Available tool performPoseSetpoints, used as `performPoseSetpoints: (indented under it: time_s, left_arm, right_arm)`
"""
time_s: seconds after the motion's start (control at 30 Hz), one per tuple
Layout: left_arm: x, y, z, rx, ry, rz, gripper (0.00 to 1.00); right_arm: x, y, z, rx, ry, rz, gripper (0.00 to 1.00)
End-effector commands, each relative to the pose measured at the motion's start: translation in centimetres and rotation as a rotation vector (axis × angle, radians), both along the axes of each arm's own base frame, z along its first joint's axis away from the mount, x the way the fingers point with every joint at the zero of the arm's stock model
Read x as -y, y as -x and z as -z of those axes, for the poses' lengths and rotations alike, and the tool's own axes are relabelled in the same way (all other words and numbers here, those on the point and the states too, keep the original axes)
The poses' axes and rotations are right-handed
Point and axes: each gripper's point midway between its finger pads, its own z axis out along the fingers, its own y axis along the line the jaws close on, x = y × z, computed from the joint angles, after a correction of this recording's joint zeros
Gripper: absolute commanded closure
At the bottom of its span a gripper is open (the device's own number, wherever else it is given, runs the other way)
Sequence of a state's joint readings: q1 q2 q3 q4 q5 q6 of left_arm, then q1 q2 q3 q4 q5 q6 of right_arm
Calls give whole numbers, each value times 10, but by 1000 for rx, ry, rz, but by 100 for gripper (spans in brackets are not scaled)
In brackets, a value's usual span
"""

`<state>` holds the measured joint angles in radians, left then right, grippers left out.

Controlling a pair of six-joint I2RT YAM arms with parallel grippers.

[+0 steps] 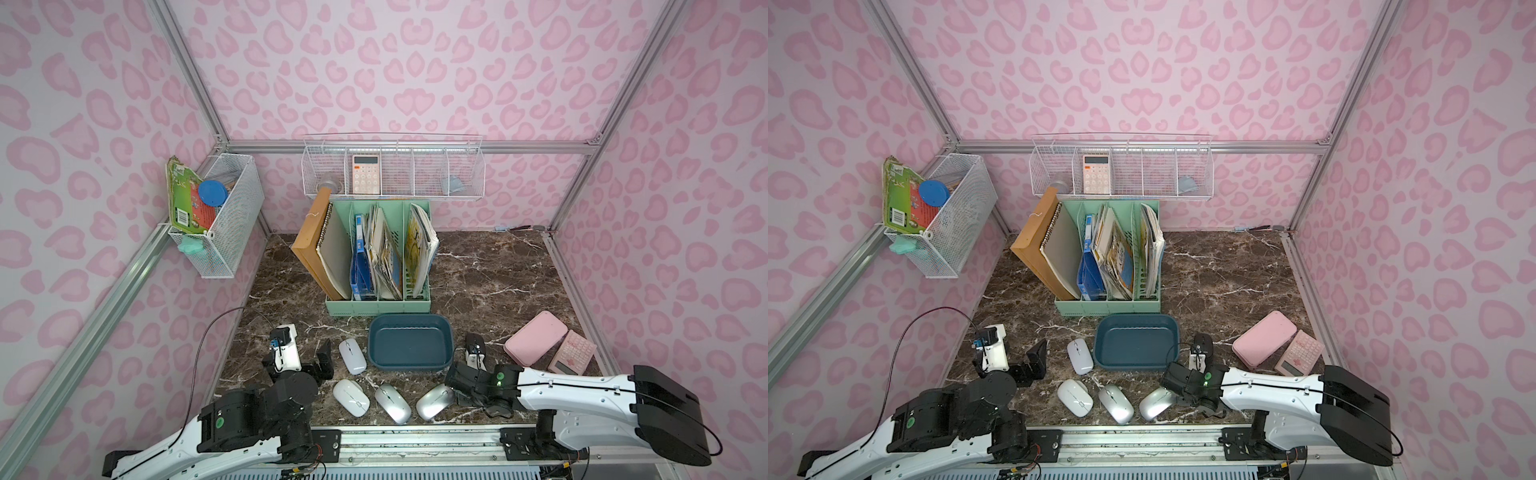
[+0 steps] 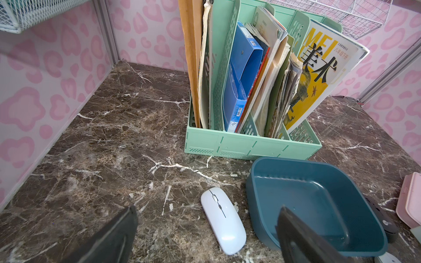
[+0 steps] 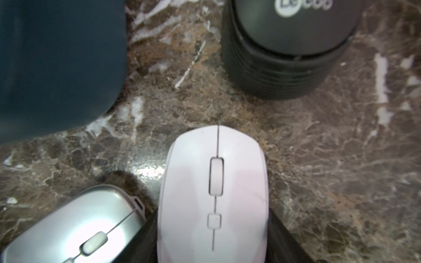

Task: Take out the mouse from the storage box
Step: Place the mouse at the center of the board, then reset both arms

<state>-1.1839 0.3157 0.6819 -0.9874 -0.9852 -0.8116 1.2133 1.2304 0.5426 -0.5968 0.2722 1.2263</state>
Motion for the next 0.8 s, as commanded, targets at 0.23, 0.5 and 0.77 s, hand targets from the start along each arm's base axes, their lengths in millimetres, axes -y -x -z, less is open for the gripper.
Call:
performPoseSetpoints:
  time_s: [0.23, 0.5, 0.77]
  left_arm:
    - [-5, -1, -2, 10, -11, -20, 1]
    - [-4, -1, -2, 10, -16, -23, 1]
    - [-5, -4, -3, 10, -46, -61, 2]
  right_arm:
    - [-2, -4, -8, 28, 32, -10, 30]
    - [4, -24, -56, 158, 64, -1, 29]
    - [17, -62, -123, 441, -18, 53, 24]
